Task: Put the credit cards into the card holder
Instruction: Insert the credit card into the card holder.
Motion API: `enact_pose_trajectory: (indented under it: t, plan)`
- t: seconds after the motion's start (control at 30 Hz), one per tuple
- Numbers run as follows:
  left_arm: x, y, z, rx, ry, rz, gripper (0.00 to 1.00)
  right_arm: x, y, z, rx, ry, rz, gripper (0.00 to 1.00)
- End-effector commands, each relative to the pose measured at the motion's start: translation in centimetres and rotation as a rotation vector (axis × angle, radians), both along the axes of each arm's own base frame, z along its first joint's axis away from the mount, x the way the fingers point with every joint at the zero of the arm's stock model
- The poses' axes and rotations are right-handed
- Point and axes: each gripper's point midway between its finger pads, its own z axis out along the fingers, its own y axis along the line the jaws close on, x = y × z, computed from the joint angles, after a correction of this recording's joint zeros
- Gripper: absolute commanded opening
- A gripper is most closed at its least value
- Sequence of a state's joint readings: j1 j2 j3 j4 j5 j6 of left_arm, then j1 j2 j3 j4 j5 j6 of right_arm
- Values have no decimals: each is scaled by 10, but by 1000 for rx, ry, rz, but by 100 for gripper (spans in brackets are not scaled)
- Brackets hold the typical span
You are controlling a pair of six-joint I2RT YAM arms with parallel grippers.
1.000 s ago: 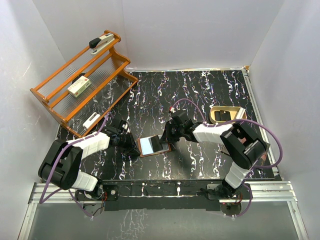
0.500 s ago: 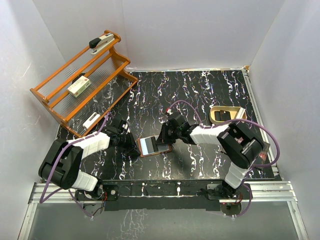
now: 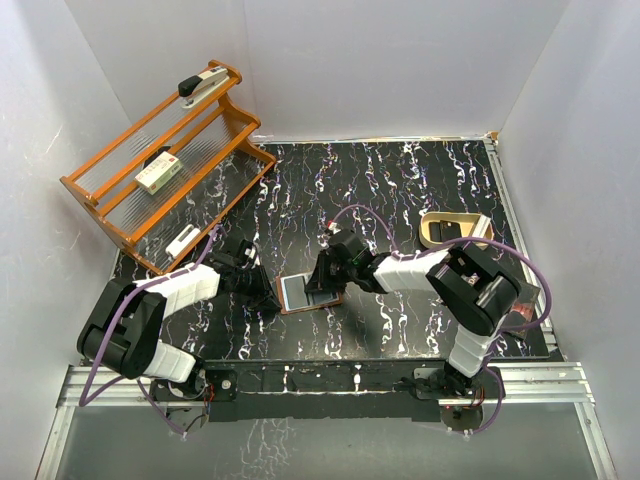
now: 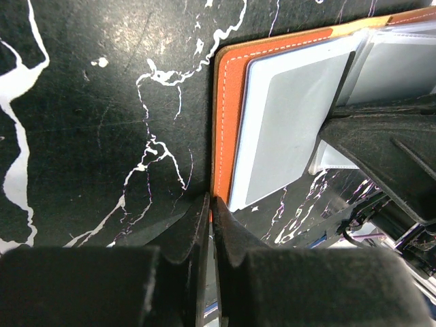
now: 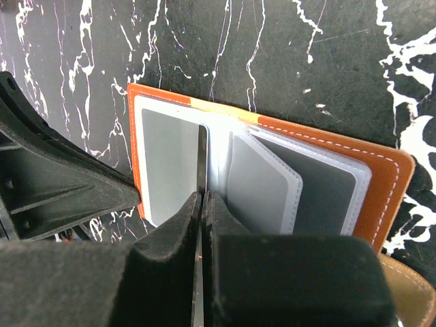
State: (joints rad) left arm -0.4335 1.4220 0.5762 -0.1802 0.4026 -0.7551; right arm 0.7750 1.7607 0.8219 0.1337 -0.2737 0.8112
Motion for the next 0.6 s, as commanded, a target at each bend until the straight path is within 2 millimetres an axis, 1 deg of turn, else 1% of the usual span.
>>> enact_pose_trajectory:
  t: [0.0,0.2,0.33,0.37,0.4,0.47,0.57]
  plan:
    - [-3,5,0,30,12,-10,4,-10,6,-5,-21,17,5,0]
    - [-3,7,5,37,2,-13,4,-19,9,-9,-31,39,-31,0]
    - [-4,9,6,45,-3,-13,4,-21,10,-5,-32,30,-52,0]
    - [-4,9,6,46,-1,-14,4,-21,10,-6,-37,31,-58,1]
    - [-5,9,6,47,-1,-13,5,-19,10,4,-21,13,-66,4]
    - [-5,9,6,48,-1,-12,5,-19,7,8,-29,6,-81,11]
    - [-5,10,8,52,0,-6,8,-19,0,12,-51,-6,-91,18]
